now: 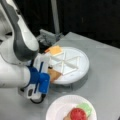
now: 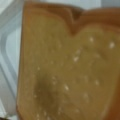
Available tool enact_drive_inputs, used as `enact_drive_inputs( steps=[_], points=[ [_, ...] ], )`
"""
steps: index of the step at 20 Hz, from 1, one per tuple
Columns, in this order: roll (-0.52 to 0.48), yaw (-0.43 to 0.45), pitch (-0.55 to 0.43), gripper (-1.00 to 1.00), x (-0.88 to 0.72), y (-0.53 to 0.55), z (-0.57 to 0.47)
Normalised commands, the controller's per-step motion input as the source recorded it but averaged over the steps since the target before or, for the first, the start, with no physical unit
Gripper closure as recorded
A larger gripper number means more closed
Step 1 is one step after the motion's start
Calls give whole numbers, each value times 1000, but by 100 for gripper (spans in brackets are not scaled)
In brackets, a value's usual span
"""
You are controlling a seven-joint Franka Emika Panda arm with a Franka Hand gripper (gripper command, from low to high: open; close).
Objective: Ingredient selection for cheeseburger or sandwich
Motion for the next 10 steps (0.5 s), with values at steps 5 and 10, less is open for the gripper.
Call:
enact_drive_inputs(
  steps=[5, 10],
  points=[
    [97, 257, 35, -100, -52, -259, -40],
    [134, 142, -4, -100, 18, -61, -42]
  ],
)
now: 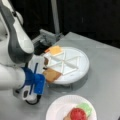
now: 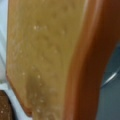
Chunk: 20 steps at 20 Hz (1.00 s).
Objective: Ingredient selection for cheeseburger or sandwich
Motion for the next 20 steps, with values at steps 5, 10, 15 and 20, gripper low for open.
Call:
enact_drive_inputs(
  steps=[5, 10, 15, 20],
  points=[
    [154, 65, -32, -100, 25, 30, -33],
    [160, -17, -31, -100, 55, 19, -13],
    [150, -99, 13, 100, 88, 30, 16],
    [140, -96, 25, 100, 90, 41, 21]
  ],
)
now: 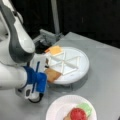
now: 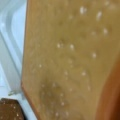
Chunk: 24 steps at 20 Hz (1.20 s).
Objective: Ingredient selection for cheeseburger or sandwich
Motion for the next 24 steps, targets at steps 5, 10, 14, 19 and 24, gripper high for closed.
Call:
enact_drive_inputs(
  steps=[5, 10, 14, 19, 24],
  points=[
    [132, -87, 38, 100, 88, 45, 27],
    [151, -74, 31, 100, 106, 42, 56],
    [134, -82, 60, 100, 103, 72, 98],
    [53, -57, 71, 100, 91, 16, 77],
    [-21, -55, 121, 100, 68, -6, 198]
  ],
)
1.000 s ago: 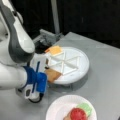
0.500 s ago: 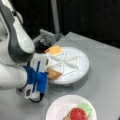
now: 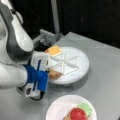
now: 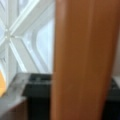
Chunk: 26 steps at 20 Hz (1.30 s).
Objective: Ingredient selection for cheeseburger or sandwich
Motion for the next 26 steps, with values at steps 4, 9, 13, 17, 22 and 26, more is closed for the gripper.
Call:
enact_drive_inputs(
  steps=[4, 9, 13, 17, 22, 26],
  points=[
    [-83, -50, 183, 100, 3, -34, 421],
    [-128, -7, 172, 100, 4, -92, 529],
    [-150, 41, 140, 100, 113, -181, 404],
    [-175, 81, 102, 100, 303, -279, 156],
    [-138, 165, 38, 100, 545, -325, 12],
    [-27, 336, 50, 100, 799, -291, 56]
  ],
)
